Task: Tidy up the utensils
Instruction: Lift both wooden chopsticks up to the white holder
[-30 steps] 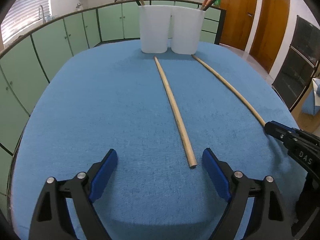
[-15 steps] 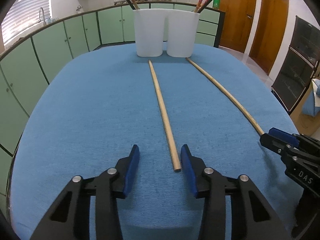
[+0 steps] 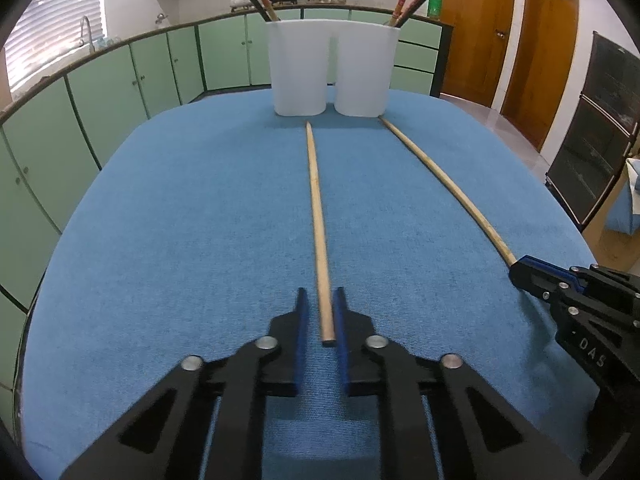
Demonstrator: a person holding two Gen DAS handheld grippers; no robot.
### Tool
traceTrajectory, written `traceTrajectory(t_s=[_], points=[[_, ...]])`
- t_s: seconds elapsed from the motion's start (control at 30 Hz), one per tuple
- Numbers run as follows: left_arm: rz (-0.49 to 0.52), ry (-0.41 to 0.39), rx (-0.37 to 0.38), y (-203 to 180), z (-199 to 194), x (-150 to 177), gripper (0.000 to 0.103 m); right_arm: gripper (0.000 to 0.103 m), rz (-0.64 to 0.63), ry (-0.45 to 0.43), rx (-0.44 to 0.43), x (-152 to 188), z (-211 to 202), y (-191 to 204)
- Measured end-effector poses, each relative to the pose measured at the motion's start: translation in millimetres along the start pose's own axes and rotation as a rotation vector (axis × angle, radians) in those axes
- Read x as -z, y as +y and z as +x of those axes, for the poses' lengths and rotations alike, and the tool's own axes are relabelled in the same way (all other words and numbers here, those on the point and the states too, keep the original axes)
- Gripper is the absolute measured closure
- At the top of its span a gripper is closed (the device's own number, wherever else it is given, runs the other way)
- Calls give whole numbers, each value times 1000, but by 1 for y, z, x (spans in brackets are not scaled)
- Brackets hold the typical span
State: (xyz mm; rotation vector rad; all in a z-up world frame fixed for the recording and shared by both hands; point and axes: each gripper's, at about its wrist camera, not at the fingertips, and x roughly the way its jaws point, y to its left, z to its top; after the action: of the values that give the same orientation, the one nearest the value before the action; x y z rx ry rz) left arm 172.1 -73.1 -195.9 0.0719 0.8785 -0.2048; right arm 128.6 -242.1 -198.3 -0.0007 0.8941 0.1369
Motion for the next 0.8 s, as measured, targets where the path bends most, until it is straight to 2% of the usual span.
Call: traceTrajectory(t_s=[0.2, 0.3, 0.63, 0.8], points=[[-14, -5, 10, 5, -6, -1, 96, 97, -4, -24, 5, -1, -9, 3], [1, -37, 2, 9, -22, -5, 96, 97, -27, -52, 0, -4, -22, 8], [4, -215, 13, 24, -93, -42, 96, 97, -59, -208, -17, -43, -82, 7], [18, -300, 24, 28, -117, -68, 96, 97, -45, -277, -61, -72, -111, -2]])
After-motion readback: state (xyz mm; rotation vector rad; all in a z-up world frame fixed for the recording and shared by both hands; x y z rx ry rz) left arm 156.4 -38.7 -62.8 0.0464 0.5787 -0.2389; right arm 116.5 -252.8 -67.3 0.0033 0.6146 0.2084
